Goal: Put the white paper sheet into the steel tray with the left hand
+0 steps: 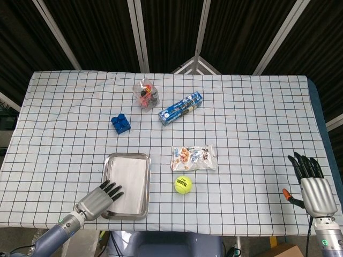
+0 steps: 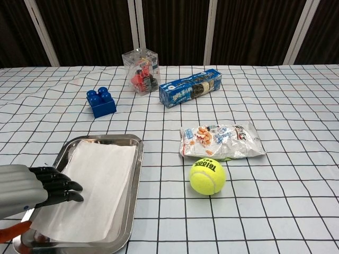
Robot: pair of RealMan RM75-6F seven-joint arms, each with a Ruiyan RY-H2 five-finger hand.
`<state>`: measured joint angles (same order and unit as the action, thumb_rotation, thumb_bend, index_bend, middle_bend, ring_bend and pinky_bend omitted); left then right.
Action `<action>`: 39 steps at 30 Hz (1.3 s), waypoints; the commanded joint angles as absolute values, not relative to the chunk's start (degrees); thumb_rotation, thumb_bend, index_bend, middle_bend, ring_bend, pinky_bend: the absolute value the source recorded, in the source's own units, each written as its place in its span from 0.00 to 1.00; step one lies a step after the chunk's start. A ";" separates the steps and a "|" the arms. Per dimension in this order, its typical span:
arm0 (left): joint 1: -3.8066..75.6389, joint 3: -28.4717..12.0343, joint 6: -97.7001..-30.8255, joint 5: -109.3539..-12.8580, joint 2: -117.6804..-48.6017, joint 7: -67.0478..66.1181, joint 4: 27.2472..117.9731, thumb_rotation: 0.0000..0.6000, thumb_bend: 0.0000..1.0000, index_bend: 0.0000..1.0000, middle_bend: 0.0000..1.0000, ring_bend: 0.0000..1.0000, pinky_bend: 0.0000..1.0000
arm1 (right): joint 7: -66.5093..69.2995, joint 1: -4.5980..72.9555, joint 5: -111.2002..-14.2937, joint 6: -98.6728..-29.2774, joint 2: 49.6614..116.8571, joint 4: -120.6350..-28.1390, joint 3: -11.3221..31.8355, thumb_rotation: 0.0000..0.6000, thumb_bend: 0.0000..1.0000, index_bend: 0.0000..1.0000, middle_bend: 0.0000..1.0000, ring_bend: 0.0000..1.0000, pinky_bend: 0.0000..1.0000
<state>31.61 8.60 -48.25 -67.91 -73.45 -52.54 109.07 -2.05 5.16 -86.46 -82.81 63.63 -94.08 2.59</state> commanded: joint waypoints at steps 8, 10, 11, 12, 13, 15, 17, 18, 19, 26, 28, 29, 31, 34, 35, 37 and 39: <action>32.17 9.33 -49.98 -66.73 -74.63 -53.33 108.98 1.00 0.62 0.00 0.00 0.00 0.00 | -1.98 5.12 -86.61 -82.95 63.64 -94.02 2.57 1.00 0.31 0.00 0.00 0.00 0.00; 32.26 9.44 -50.38 -66.60 -74.90 -53.37 108.98 1.00 0.62 0.00 0.00 0.00 0.00 | -2.05 5.13 -86.67 -82.96 63.65 -94.02 2.55 1.00 0.31 0.00 0.00 0.00 0.00; 32.31 9.51 -50.57 -66.53 -75.06 -53.32 108.98 1.00 0.62 0.00 0.00 0.00 0.00 | -2.09 5.12 -86.70 -82.98 63.67 -94.01 2.53 1.00 0.31 0.00 0.00 0.00 0.00; 32.35 9.56 -50.64 -66.46 -75.18 -53.25 109.00 1.00 0.62 0.00 0.00 0.00 0.00 | -2.11 5.12 -86.70 -82.99 63.68 -94.01 2.53 1.00 0.31 0.00 0.00 0.00 0.00; 32.40 9.62 -50.70 -66.40 -75.27 -53.21 109.00 1.00 0.62 0.00 0.00 0.00 0.00 | -2.12 5.11 -86.68 -83.00 63.68 -94.01 2.54 1.00 0.31 0.00 0.00 0.00 0.00; 32.56 9.87 -50.78 -66.31 -75.40 -53.21 109.09 1.00 0.62 0.00 0.00 0.00 0.00 | -2.07 5.10 -86.62 -82.99 63.66 -94.05 2.55 1.00 0.31 0.00 0.00 0.00 0.00; 32.67 10.25 -50.94 -66.34 -75.41 -53.35 109.16 1.00 0.62 0.00 0.00 0.00 0.00 | -2.03 5.09 -86.57 -82.97 63.63 -94.04 2.56 1.00 0.31 0.00 0.00 0.00 0.00; 32.70 10.46 -51.12 -66.36 -75.34 -53.41 109.22 1.00 0.62 0.00 0.00 0.00 0.00 | -2.00 5.10 -86.60 -82.96 63.63 -94.05 2.55 1.00 0.31 0.00 0.00 0.00 0.00; 32.70 10.61 -51.25 -66.32 -75.26 -53.45 109.29 1.00 0.62 0.00 0.00 0.00 0.00 | -2.00 5.11 -86.63 -82.95 63.61 -94.06 2.55 1.00 0.31 0.00 0.00 0.00 0.00; 32.78 11.39 -52.27 -65.38 -74.56 -53.29 110.02 1.00 0.62 0.00 0.00 0.00 0.00 | -2.05 5.09 -86.80 -83.03 63.63 -94.08 2.48 1.00 0.31 0.00 0.00 0.00 0.00; 32.82 11.49 -52.52 -65.15 -74.44 -53.08 110.25 1.00 0.62 0.00 0.00 0.00 0.00 | -2.09 5.08 -86.85 -83.07 63.65 -94.09 2.46 1.00 0.31 0.00 0.00 0.00 0.00; 32.84 11.54 -52.56 -65.04 -74.41 -52.97 110.34 1.00 0.62 0.00 0.00 0.00 0.00 | -2.09 5.08 -86.85 -83.07 63.66 -94.08 2.46 1.00 0.31 0.00 0.00 0.00 0.00; 32.91 11.71 -52.58 -64.66 -74.32 -52.65 110.56 1.00 0.62 0.00 0.00 0.00 0.00 | -2.12 5.07 -86.82 -83.04 63.66 -94.08 2.45 1.00 0.31 0.00 0.00 0.00 0.00; 33.02 11.88 -52.74 -64.34 -74.35 -52.44 110.64 1.00 0.62 0.00 0.00 0.00 0.00 | -2.15 5.08 -86.84 -83.04 63.64 -94.11 2.45 1.00 0.31 0.00 0.00 0.00 0.00; 33.04 11.93 -52.86 -64.32 -74.42 -52.35 110.63 1.00 0.62 0.00 0.00 0.00 0.00 | -2.17 5.08 -86.85 -83.05 63.65 -94.11 2.45 1.00 0.31 0.00 0.00 0.00 0.00; 32.99 11.93 -53.23 -64.53 -74.62 -52.03 110.66 1.00 0.62 0.00 0.00 0.00 0.00 | -2.17 5.07 -86.85 -83.05 63.65 -94.11 2.43 1.00 0.31 0.00 0.00 0.00 0.00; 32.89 11.89 -53.56 -64.83 -74.78 -51.57 110.76 1.00 0.62 0.00 0.00 0.00 0.00 | -2.15 5.07 -86.82 -83.05 63.64 -94.11 2.45 1.00 0.31 0.00 0.00 0.00 0.00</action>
<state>32.93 11.91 -53.45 -64.73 -74.70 -51.69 110.72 -2.14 5.07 -86.82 -83.05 63.64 -94.11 2.45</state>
